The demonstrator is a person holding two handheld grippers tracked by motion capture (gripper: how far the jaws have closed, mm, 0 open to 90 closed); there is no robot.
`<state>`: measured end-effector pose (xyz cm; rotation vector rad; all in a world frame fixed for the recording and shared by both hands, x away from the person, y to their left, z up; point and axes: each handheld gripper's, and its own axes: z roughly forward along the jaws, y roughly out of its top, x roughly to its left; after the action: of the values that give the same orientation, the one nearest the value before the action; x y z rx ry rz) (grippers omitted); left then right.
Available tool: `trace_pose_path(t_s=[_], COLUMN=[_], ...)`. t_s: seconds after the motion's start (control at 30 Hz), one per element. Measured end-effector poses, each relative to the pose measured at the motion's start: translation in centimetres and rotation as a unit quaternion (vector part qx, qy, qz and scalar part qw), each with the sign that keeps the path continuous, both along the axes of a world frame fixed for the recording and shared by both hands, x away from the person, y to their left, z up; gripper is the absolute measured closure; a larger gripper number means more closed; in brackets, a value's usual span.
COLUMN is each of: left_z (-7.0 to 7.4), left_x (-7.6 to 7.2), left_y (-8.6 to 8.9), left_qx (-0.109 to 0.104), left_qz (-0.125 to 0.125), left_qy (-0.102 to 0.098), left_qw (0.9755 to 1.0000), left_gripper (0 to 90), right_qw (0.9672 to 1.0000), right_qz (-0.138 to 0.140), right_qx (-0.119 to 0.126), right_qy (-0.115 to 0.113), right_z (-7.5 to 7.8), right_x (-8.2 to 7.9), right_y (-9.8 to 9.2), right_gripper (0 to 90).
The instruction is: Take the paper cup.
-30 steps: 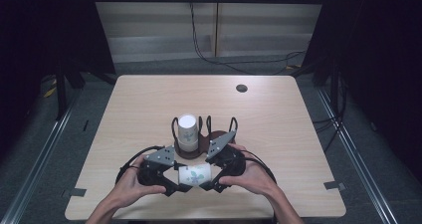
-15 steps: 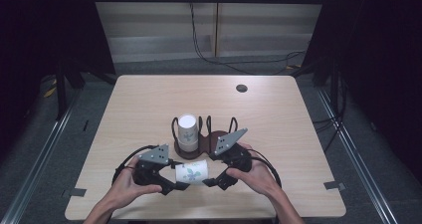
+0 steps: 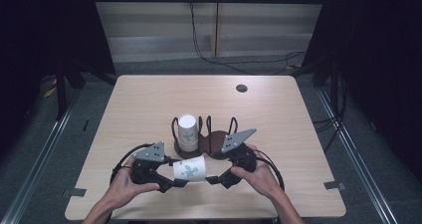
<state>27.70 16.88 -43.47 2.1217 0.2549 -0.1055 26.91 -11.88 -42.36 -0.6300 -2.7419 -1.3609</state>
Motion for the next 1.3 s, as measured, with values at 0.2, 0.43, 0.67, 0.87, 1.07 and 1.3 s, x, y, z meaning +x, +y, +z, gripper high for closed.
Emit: trace_pose_path(t_s=[0.2, 0.43, 0.67, 0.87, 1.07, 1.3], left_z=[-0.11, -0.03, 0.10, 0.13, 0.20, 0.18], left_x=[0.23, 0.29, 0.22, 0.13, 0.10, -0.06], left_y=[0.44, 0.57, 0.70, 0.61, 0.63, 0.49], left_qx=[-0.009, -0.024, -0.043, -0.055, -0.067, -0.069], left_qz=[0.010, 0.018, 0.018, 0.013, 0.014, 0.010], left_qy=[-0.005, -0.010, -0.016, -0.010, -0.009, -0.018], left_qw=[0.9999, 0.9995, 0.9988, 0.9984, 0.9976, 0.9974], left_gripper=[35.6, 35.6, 35.5, 35.5, 35.6, 35.6], right_qw=[0.9997, 0.9987, 0.9967, 0.9942, 0.9910, 0.9889], right_qz=[-0.006, -0.016, -0.020, -0.019, -0.013, -0.011], right_qx=[0.022, 0.049, 0.078, 0.105, 0.133, 0.148], right_qy=[-0.003, -0.001, -0.012, -0.009, 0.000, 0.008], right_z=[0.18, 0.02, 0.14, 0.25, -0.03, 0.00], right_x=[-0.08, -0.06, -0.28, -0.41, -0.53, -0.43], right_y=[-0.32, -0.54, -0.57, -0.66, -0.32, -0.25], right_gripper=[14.0, 14.3, 15.5, 15.2, 14.3, 17.9])
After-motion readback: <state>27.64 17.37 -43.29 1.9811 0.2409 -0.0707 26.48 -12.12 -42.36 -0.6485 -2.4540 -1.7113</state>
